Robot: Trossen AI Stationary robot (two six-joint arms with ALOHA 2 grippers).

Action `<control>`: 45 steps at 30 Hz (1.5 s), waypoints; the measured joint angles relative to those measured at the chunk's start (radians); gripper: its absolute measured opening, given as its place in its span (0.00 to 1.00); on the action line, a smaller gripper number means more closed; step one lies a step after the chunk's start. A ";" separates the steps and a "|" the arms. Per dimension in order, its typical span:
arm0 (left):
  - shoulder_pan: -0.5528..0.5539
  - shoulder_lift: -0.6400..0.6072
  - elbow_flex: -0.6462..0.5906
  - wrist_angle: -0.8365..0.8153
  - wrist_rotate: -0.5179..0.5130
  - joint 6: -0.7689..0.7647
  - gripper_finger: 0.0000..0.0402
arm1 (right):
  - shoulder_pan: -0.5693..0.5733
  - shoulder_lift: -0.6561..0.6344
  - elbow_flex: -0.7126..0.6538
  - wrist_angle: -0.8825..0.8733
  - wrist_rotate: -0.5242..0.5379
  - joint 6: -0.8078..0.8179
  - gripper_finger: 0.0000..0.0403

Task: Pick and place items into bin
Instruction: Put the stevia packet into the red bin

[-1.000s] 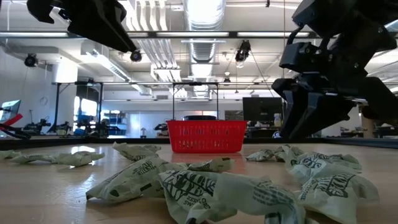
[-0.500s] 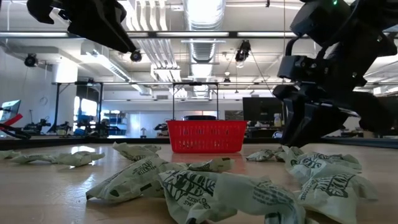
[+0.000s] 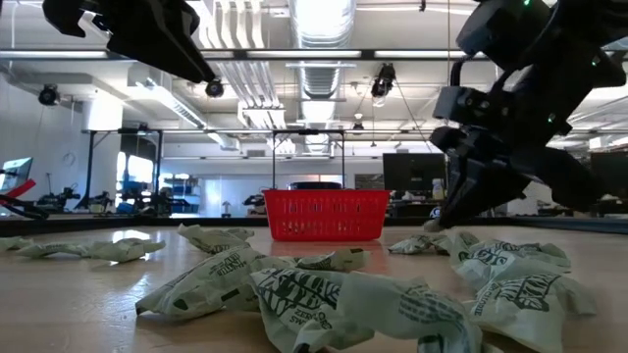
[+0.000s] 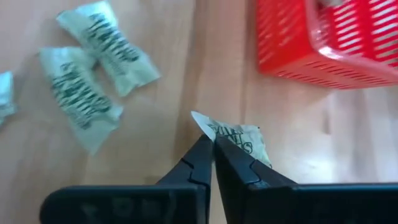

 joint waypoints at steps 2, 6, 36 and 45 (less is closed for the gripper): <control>0.000 0.000 0.000 -0.001 0.000 -0.003 0.30 | 0.000 -0.020 0.004 -0.007 0.008 -0.002 0.02; 0.000 0.000 0.000 -0.024 0.000 -0.025 0.30 | 0.000 -0.083 0.018 -0.014 0.022 -0.022 0.02; 0.000 0.005 -0.081 -0.054 0.009 -0.156 0.30 | -0.233 0.059 0.315 0.015 -0.018 -0.220 0.03; 0.000 0.005 -0.081 -0.061 0.010 -0.154 0.30 | -0.239 0.049 0.333 -0.014 -0.018 -0.243 0.20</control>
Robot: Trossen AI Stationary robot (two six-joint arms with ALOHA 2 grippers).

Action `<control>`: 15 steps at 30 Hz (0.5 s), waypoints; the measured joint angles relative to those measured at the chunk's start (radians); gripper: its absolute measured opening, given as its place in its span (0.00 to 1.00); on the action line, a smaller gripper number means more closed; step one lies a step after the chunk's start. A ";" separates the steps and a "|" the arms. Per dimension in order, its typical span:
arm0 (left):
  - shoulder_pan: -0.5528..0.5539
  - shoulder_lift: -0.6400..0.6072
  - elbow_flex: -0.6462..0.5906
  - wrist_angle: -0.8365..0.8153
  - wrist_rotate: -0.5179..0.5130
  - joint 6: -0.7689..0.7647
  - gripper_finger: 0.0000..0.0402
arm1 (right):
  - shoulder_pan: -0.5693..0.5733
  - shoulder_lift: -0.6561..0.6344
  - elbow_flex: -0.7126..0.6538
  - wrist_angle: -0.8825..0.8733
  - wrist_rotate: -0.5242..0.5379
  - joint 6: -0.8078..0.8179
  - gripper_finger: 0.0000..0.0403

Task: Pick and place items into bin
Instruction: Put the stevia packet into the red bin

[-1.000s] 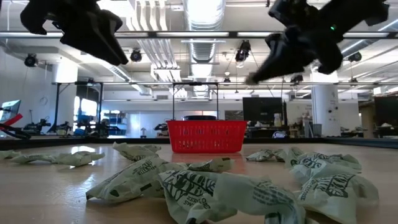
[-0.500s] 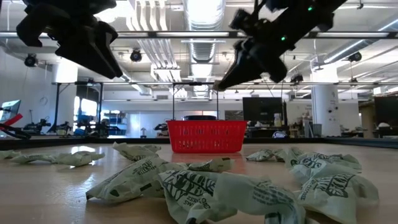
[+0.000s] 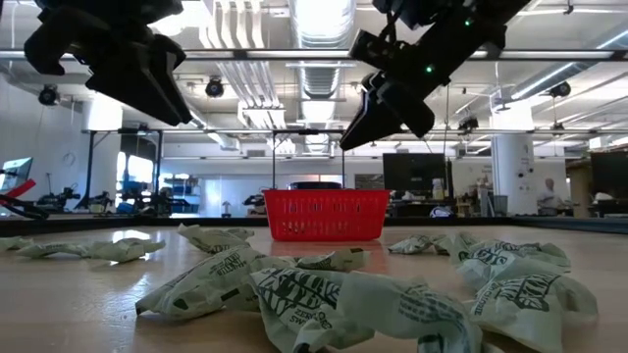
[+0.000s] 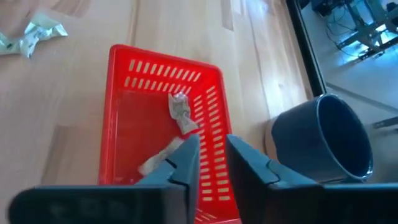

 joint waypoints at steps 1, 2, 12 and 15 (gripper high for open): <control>0.000 0.000 0.000 0.001 0.000 0.000 0.30 | 0.000 -0.005 0.000 0.001 0.000 0.000 0.22; 0.000 0.000 0.000 -0.002 0.003 -0.001 0.30 | 0.000 -0.010 0.000 -0.002 0.000 0.000 0.24; -0.002 0.000 0.000 -0.301 0.285 -0.281 0.30 | 0.040 -0.100 -0.005 -0.195 -0.132 0.003 0.29; -0.012 0.000 0.000 -0.408 0.319 -0.383 0.30 | 0.058 -0.122 -0.006 -0.203 -0.173 0.003 0.27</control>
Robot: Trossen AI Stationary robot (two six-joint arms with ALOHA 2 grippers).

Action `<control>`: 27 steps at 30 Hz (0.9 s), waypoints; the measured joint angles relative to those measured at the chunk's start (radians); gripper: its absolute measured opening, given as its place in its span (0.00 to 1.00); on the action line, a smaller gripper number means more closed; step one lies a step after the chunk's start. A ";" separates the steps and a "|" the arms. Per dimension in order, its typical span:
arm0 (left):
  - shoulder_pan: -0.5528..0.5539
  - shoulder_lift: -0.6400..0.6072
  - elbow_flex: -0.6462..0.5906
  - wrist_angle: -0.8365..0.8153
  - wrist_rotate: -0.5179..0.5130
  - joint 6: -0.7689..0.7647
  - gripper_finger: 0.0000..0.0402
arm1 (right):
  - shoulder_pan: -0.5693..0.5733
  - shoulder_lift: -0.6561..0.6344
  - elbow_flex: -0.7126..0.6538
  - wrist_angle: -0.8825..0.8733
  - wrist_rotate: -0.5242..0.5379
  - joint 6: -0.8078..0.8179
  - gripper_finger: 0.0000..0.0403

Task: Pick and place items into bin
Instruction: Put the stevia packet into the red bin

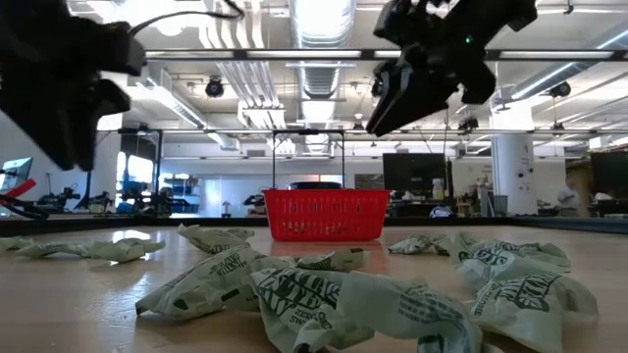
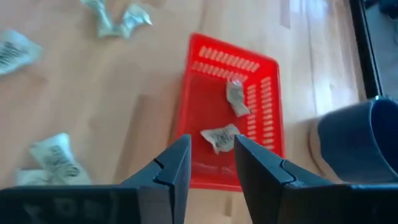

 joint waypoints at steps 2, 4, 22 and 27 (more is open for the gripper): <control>-0.011 0.000 0.000 -0.048 0.021 -0.056 0.30 | 0.015 -0.015 0.000 0.000 -0.025 0.000 0.26; -0.028 0.000 -0.001 -0.075 0.035 -0.092 0.30 | 0.028 -0.030 0.000 -0.003 -0.060 0.000 0.25; -0.099 0.000 -0.174 0.108 0.040 -0.110 0.30 | 0.143 -0.161 -0.021 -0.029 -0.115 0.020 0.21; -0.099 0.000 -0.199 0.132 0.045 -0.113 0.30 | 0.156 -0.201 -0.041 -0.027 -0.114 0.032 0.21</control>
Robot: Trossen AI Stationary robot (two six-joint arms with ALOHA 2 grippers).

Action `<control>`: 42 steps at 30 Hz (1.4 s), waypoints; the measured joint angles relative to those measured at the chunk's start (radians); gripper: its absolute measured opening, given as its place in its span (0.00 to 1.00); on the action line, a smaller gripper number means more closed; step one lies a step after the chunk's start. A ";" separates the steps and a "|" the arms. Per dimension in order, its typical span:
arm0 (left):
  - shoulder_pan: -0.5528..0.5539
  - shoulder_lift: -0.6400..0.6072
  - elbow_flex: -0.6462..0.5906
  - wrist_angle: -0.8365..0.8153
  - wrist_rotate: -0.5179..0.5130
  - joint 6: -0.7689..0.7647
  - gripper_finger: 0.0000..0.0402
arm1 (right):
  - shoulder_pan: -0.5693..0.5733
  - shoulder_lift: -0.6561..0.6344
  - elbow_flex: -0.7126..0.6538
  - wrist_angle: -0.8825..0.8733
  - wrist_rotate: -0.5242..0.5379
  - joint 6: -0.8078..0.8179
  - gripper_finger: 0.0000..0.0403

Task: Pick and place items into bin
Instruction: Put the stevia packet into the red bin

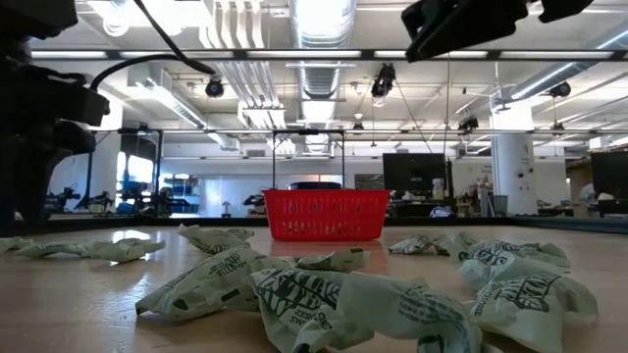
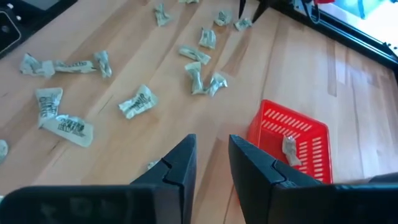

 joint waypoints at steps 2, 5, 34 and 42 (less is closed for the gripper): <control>0.000 0.000 0.000 0.001 0.007 0.000 0.30 | 0.000 -0.017 -0.010 0.001 0.000 0.003 0.20; 0.000 0.000 -0.002 0.001 0.008 0.000 0.30 | 0.000 -0.043 -0.026 0.005 0.000 0.018 0.19; 0.002 0.148 0.047 0.026 0.017 0.079 0.06 | 0.000 -0.074 -0.059 0.007 0.007 0.031 0.17; 0.003 0.135 0.107 0.021 -0.172 0.142 0.01 | 0.000 -0.074 -0.064 0.006 0.008 0.036 0.17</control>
